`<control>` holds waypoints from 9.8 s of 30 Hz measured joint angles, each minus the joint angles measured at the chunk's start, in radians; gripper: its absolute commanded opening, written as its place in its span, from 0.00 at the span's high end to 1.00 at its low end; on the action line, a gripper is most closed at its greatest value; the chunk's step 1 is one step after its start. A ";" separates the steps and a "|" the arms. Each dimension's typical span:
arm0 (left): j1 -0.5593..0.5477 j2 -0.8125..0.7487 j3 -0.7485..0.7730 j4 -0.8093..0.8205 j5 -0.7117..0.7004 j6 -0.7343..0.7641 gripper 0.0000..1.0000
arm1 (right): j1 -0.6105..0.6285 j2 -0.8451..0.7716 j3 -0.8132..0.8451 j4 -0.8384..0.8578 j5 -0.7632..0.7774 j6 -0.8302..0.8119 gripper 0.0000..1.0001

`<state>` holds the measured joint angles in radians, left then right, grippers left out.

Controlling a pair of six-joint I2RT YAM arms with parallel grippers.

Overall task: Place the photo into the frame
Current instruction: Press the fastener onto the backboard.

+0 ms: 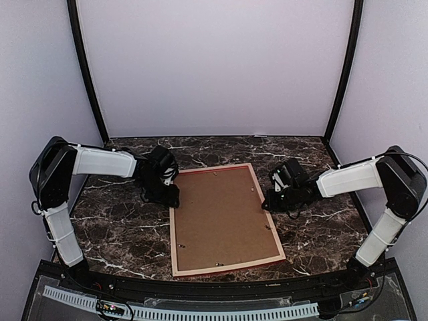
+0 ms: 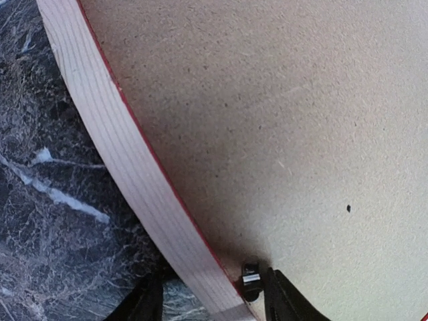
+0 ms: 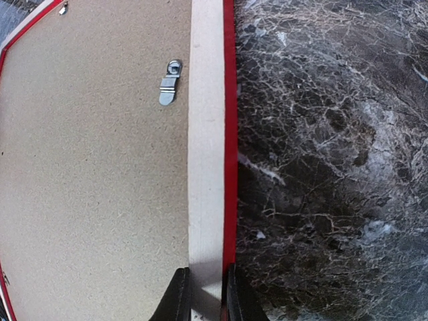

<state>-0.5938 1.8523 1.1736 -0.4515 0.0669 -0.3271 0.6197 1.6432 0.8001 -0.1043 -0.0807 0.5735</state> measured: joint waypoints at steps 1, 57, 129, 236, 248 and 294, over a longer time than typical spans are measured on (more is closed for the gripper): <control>0.000 -0.004 -0.001 -0.010 0.002 0.002 0.43 | 0.000 0.000 0.000 0.000 0.000 0.000 0.94; 0.000 0.031 0.068 -0.088 0.082 -0.002 0.36 | 0.000 0.003 -0.001 0.005 -0.010 -0.003 0.94; 0.000 0.085 0.135 -0.070 -0.027 0.003 0.31 | 0.000 0.015 -0.005 0.042 -0.021 -0.007 0.95; -0.321 -0.257 -0.323 0.055 -0.074 -0.217 0.32 | 0.010 0.030 -0.021 0.122 0.015 0.049 0.98; -0.325 -0.257 -0.318 0.048 -0.076 -0.224 0.40 | 0.010 0.031 -0.022 0.124 0.014 0.049 0.98; -0.324 -0.261 -0.305 -0.019 -0.042 -0.181 0.61 | 0.010 0.031 -0.021 0.123 0.013 0.045 0.98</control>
<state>-0.9180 1.5913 0.8688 -0.4706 0.0246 -0.5079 0.6296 1.6737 0.7792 0.0189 -0.0681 0.6182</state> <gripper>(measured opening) 0.407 0.146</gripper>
